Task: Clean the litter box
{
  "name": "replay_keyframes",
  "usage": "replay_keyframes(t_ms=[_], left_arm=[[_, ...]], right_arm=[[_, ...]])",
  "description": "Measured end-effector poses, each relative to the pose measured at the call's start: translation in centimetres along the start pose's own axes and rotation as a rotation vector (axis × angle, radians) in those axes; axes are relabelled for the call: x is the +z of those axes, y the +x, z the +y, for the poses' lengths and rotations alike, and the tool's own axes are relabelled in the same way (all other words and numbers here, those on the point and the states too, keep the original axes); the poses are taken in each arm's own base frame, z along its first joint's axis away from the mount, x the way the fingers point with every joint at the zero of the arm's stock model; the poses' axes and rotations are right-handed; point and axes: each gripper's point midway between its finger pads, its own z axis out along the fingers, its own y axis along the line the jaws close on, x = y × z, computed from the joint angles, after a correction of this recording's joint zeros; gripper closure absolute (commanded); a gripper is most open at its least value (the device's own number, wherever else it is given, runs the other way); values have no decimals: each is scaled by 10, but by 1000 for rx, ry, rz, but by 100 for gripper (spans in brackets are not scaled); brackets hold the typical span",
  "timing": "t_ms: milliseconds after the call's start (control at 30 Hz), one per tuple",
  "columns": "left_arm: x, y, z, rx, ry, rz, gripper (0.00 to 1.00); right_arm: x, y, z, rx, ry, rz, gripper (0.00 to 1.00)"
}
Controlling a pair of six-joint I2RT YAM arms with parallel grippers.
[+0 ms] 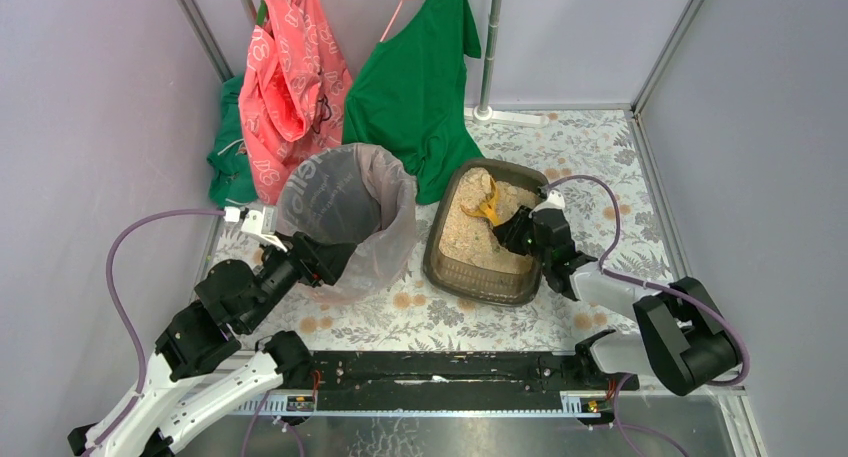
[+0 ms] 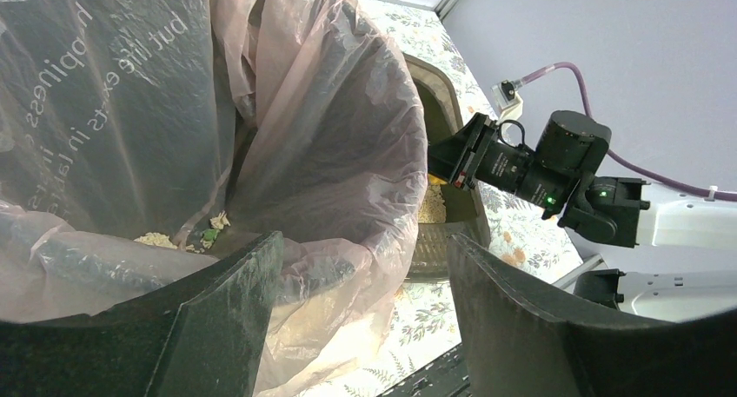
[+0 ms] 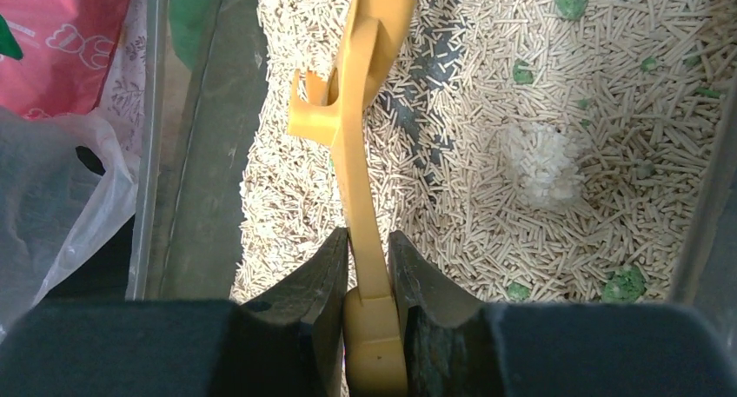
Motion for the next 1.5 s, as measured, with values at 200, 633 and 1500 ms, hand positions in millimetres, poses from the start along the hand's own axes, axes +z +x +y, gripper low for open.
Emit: replay_keyframes(t_ms=[200,633,1500], left_arm=[[0,0,0,0,0,1,24],[-1,2,-3,0,16,10,24],[-2,2,-4,-4,24,12,24]], right_arm=[[0,3,0,-19,-35,-22,100],[-31,2,-1,-12,-36,-23,100],[-73,-20,24,313,-349,-32,100]])
